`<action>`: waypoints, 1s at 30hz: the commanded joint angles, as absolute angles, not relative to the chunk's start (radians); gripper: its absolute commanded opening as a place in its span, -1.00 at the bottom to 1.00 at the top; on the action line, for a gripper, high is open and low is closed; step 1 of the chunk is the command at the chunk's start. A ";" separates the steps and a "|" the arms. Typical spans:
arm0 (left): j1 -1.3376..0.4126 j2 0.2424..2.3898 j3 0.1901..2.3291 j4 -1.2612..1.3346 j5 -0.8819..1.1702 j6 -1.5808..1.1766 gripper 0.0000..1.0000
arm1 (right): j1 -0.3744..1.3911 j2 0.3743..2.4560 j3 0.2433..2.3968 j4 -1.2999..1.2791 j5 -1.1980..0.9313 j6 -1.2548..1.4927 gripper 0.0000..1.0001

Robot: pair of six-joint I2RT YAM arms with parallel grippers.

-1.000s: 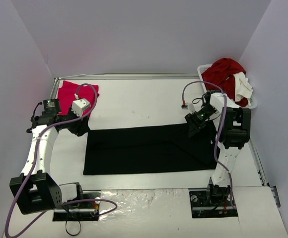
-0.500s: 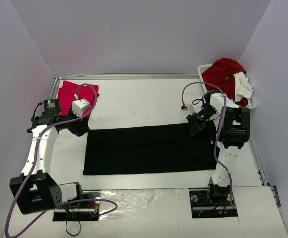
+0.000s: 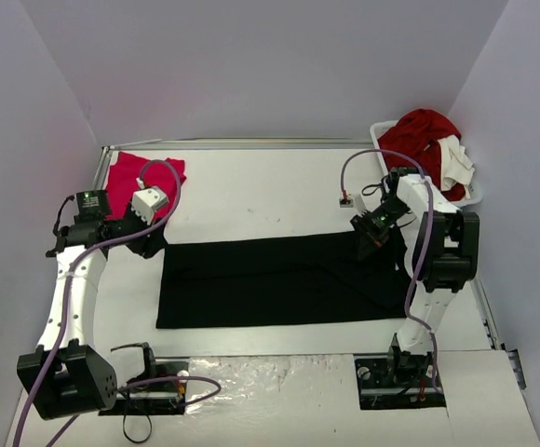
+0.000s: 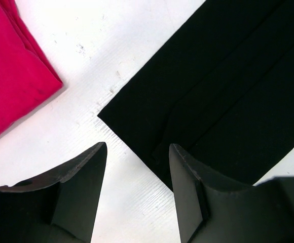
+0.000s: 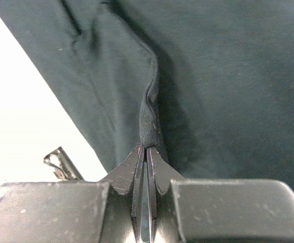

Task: Fold and stack the t-shirts
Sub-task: Fold the other side of the tshirt into a rectangle

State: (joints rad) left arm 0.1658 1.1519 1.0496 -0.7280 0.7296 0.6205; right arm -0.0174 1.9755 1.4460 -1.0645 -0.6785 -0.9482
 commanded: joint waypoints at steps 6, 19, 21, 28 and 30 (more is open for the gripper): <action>0.175 1.078 1.032 -0.747 0.761 0.621 0.02 | 0.070 1.798 1.364 -1.184 -0.655 -0.957 -1.00; 0.175 1.042 0.999 -0.741 0.772 0.612 0.02 | 0.228 1.686 1.270 -1.184 -0.603 -0.920 -1.00; 0.175 1.042 1.000 -0.741 0.770 0.609 0.02 | 0.248 1.675 1.264 -1.184 -0.603 -0.911 -1.00; 0.175 1.040 0.994 -0.738 0.765 0.607 0.02 | 0.310 1.675 1.243 -1.183 -0.614 -0.905 -1.00; 0.175 1.039 0.991 -0.738 0.765 0.606 0.02 | 0.324 1.683 1.235 -1.181 -0.612 -0.904 -1.00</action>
State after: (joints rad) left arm 0.1661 1.0641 0.9874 -0.7353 0.7403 0.6159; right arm 0.3096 1.7039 1.2491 -1.1149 -0.6159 -0.9131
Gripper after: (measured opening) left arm 0.512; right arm 0.006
